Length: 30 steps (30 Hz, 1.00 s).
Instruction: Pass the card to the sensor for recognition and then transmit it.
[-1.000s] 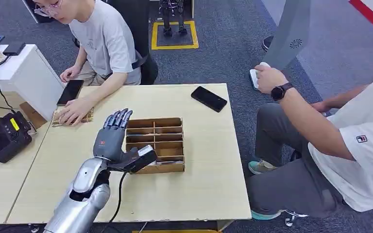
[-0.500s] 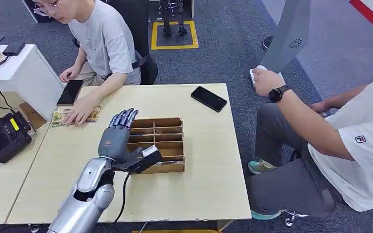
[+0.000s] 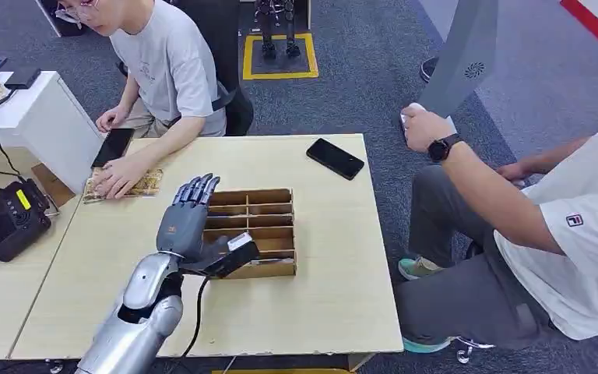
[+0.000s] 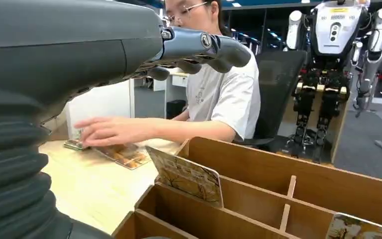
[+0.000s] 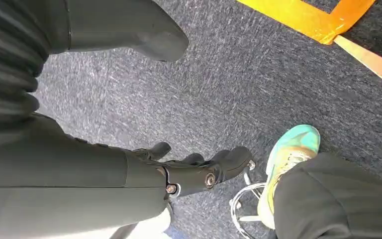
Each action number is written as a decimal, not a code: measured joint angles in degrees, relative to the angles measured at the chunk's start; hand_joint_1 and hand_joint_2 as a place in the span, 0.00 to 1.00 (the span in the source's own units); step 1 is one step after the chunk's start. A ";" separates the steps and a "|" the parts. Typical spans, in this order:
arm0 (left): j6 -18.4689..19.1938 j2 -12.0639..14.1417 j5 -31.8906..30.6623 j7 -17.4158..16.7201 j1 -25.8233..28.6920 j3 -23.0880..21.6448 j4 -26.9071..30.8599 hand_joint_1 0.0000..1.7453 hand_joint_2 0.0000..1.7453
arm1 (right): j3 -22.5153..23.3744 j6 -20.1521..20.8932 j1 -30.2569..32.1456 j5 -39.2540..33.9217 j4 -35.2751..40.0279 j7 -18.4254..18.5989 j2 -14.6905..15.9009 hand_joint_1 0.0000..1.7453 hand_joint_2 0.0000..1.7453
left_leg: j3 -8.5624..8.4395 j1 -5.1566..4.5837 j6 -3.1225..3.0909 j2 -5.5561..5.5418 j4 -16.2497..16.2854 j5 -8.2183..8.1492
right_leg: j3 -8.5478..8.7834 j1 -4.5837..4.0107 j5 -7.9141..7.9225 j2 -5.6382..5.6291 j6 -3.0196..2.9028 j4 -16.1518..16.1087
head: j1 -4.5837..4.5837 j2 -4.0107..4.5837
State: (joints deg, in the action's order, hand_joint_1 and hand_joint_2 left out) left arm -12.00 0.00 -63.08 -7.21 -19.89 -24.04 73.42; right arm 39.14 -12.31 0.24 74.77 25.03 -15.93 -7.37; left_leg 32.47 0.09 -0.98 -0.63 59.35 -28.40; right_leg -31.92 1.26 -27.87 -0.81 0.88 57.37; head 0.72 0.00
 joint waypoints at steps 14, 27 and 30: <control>-0.70 0.00 -1.97 -0.94 -0.16 0.00 -0.33 0.00 1.00 | -1.62 -0.28 -0.21 -1.09 -0.35 0.35 0.33 0.00 1.00 | 0.00 0.00 0.00 0.00 0.00 0.00 | 0.00 0.00 0.00 0.00 0.00 0.00 | 0.00 0.00; -0.79 -0.11 -1.97 -1.16 -0.32 0.00 -0.52 0.00 1.00 | -2.29 -0.28 -0.26 -1.55 -0.35 0.59 0.42 0.00 1.00 | 0.00 0.00 0.00 0.00 0.00 0.00 | 0.00 0.00 0.00 0.00 0.00 0.00 | 0.00 0.00; -0.79 -0.11 -1.97 -1.16 -0.32 0.00 -0.52 0.00 1.00 | -2.29 -0.28 -0.26 -1.55 -0.35 0.59 0.42 0.00 1.00 | 0.00 0.00 0.00 0.00 0.00 0.00 | 0.00 0.00 0.00 0.00 0.00 0.00 | 0.00 0.00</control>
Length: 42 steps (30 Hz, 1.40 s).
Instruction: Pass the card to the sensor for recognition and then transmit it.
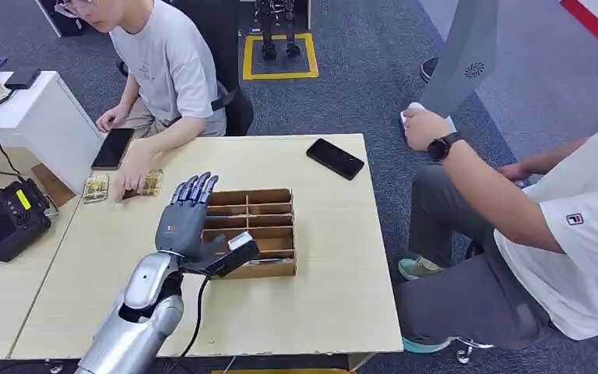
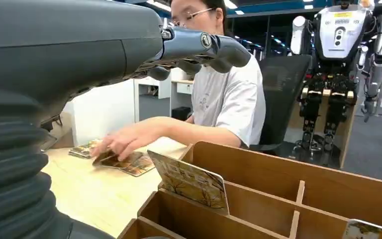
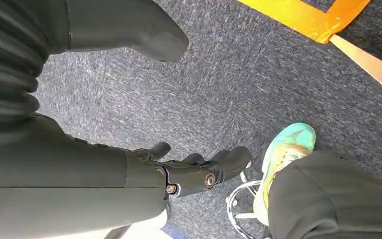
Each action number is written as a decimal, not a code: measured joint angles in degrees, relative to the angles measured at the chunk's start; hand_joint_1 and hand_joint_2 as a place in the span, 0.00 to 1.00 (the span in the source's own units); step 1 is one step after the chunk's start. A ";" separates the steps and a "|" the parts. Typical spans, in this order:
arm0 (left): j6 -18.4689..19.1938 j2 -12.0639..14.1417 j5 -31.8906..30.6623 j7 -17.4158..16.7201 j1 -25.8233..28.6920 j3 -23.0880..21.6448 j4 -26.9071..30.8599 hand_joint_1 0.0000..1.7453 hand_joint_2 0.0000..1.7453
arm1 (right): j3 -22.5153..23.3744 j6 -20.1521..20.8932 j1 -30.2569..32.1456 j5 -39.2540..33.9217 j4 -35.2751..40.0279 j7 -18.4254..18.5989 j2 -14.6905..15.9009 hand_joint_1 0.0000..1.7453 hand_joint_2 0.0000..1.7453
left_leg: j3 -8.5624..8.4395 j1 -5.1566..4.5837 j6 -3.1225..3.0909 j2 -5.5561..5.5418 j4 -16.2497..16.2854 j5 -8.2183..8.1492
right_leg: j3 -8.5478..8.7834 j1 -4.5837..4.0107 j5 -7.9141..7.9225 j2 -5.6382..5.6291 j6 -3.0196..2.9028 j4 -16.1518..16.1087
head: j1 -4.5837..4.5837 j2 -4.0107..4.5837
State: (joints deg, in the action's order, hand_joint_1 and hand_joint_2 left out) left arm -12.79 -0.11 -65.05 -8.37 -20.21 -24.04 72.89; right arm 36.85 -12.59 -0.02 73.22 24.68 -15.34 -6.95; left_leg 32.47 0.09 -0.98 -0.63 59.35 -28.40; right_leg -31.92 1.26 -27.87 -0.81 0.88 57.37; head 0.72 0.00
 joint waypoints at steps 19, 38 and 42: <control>0.35 0.11 1.25 0.70 -0.06 0.00 -0.09 1.00 1.00 | -1.53 0.20 -0.14 -1.42 -0.02 0.22 0.04 0.00 1.00 | 0.00 0.00 0.00 0.00 0.00 0.00 | 0.00 0.00 0.00 0.00 0.00 0.00 | 0.00 0.00; 0.26 0.13 5.01 2.99 0.16 0.00 -0.92 1.00 1.00 | -2.95 -0.37 -1.01 -4.39 -1.01 -0.09 0.90 0.00 1.00 | 0.01 0.00 0.00 0.00 0.00 0.00 | 0.00 0.00 0.00 0.00 0.00 0.00 | 0.00 0.00; 0.70 0.13 5.33 2.95 0.20 0.00 -0.92 1.00 1.00 | -3.59 -0.37 -1.27 -5.07 -1.03 -0.26 0.90 0.00 1.00 | 0.01 0.00 0.00 0.00 0.00 0.00 | 0.00 0.00 0.00 0.01 0.00 0.01 | 0.00 0.00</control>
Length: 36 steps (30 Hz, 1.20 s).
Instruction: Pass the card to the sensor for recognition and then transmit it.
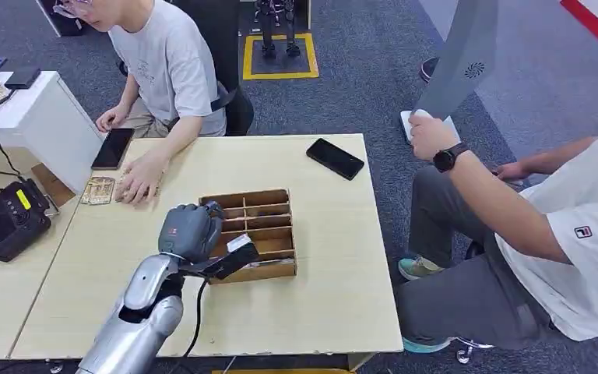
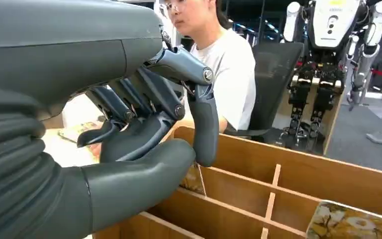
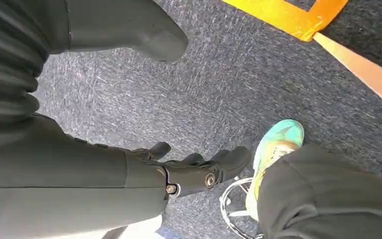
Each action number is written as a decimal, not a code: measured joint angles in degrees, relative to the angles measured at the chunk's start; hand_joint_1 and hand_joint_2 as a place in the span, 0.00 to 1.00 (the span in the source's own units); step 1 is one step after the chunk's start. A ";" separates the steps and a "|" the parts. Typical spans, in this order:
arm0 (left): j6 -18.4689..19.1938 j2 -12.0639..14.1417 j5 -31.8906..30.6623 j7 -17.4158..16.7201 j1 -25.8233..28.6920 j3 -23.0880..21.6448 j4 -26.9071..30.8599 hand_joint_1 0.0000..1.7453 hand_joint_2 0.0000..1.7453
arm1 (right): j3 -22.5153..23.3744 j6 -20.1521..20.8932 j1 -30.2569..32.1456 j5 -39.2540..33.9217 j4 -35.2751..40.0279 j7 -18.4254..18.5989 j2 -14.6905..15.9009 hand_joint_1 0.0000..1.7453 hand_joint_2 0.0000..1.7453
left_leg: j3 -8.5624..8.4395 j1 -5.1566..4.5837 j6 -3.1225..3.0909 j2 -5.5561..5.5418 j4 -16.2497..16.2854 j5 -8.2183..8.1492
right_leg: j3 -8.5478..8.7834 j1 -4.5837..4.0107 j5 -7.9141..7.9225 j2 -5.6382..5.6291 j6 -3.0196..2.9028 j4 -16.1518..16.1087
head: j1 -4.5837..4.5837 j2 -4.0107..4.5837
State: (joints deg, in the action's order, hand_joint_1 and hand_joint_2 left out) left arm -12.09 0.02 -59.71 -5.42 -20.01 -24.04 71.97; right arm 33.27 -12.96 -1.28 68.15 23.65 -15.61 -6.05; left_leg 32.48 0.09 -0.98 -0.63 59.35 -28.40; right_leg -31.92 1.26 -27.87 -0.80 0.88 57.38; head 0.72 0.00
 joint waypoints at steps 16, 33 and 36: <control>0.04 -0.02 0.76 0.09 0.10 0.00 -0.15 0.00 1.00 | -1.77 0.02 -0.34 -1.57 0.07 0.13 0.17 0.00 1.00 | 0.00 0.00 0.00 0.00 0.00 0.00 | 0.00 0.00 0.00 0.00 0.00 0.00 | 0.00 0.00; -1.53 0.44 0.57 2.51 0.22 0.00 3.74 0.00 1.00 | -3.32 -0.28 0.32 -3.58 -0.17 0.52 0.74 0.00 1.00 | 0.00 0.00 0.00 0.00 0.00 0.00 | -0.01 0.00 0.00 0.01 0.00 0.00 | 0.00 0.00; -1.53 0.46 0.53 2.54 0.23 0.00 3.98 0.00 1.00 | -3.43 -0.31 0.43 -3.58 -0.26 0.52 0.83 0.00 1.00 | 0.00 0.00 0.00 0.00 0.00 0.00 | -0.01 0.00 0.00 0.00 0.00 0.01 | 0.00 0.00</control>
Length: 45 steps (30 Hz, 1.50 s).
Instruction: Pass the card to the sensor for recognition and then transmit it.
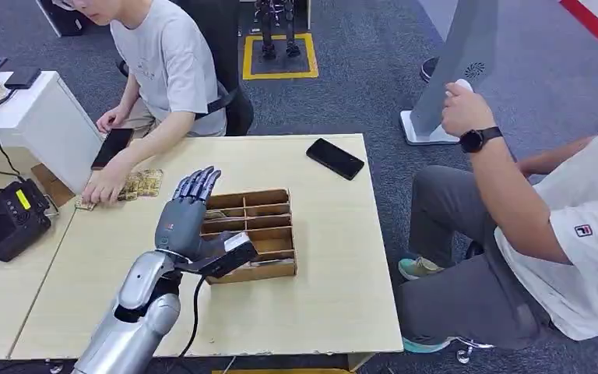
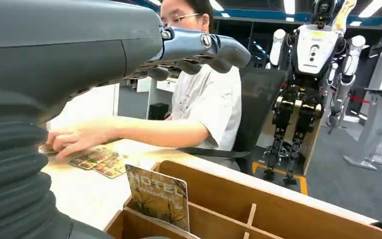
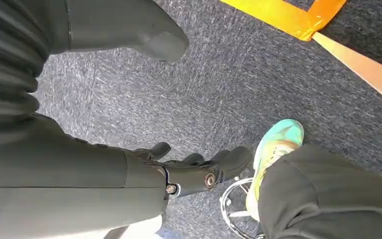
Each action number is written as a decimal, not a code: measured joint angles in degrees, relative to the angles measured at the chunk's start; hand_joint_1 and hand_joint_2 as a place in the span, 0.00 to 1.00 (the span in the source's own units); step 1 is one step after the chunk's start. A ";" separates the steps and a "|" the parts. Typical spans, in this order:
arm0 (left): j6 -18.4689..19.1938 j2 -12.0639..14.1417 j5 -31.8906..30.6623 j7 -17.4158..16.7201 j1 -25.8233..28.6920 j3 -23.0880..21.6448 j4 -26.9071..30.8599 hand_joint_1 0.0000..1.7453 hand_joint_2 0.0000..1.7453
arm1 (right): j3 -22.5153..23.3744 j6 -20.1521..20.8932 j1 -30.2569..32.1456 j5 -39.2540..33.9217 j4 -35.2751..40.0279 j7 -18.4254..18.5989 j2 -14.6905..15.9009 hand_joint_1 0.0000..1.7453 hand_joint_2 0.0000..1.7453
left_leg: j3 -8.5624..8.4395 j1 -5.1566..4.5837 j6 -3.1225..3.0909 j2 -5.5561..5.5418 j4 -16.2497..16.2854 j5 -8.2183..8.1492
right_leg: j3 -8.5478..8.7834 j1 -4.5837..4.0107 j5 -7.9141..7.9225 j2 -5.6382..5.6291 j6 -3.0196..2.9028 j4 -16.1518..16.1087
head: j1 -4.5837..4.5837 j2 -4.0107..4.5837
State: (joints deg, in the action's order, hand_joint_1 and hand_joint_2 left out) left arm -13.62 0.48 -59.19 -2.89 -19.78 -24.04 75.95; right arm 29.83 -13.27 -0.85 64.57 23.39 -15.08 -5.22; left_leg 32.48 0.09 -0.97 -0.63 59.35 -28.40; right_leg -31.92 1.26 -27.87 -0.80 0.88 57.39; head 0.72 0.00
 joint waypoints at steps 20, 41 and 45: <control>1.77 0.17 0.48 1.73 0.04 -3.15 6.47 0.00 1.00 | -0.66 -0.11 0.37 -1.42 -0.28 0.61 0.07 0.00 1.00 | 0.00 0.00 0.00 0.00 0.00 0.00 | -0.01 0.00 0.00 0.00 0.00 0.00 | -0.02 0.00; -0.11 3.21 -9.44 -2.58 -0.95 -3.21 0.86 0.00 1.00 | -4.52 0.15 1.28 -3.12 1.03 1.29 0.13 0.00 1.00 | 0.00 0.00 0.03 0.01 0.00 0.02 | -0.01 0.00 0.00 -0.01 0.00 0.01 | 0.00 0.00; -0.20 3.45 -10.05 -3.10 -0.94 -2.89 -0.72 0.00 1.00 | -5.33 0.20 1.48 -3.65 1.55 1.29 0.15 0.00 1.00 | 0.00 0.00 0.03 0.00 0.00 0.02 | -0.02 0.00 0.00 0.00 0.00 0.01 | 0.00 0.00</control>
State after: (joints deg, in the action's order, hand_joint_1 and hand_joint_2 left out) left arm -13.81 3.93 -69.24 -5.99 -20.72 -26.93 75.23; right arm 24.50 -13.07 0.62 60.91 24.94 -13.79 -5.07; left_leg 32.48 0.10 -0.95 -0.63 59.35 -28.38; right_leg -31.94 1.26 -27.87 -0.81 0.88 57.39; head 0.72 0.00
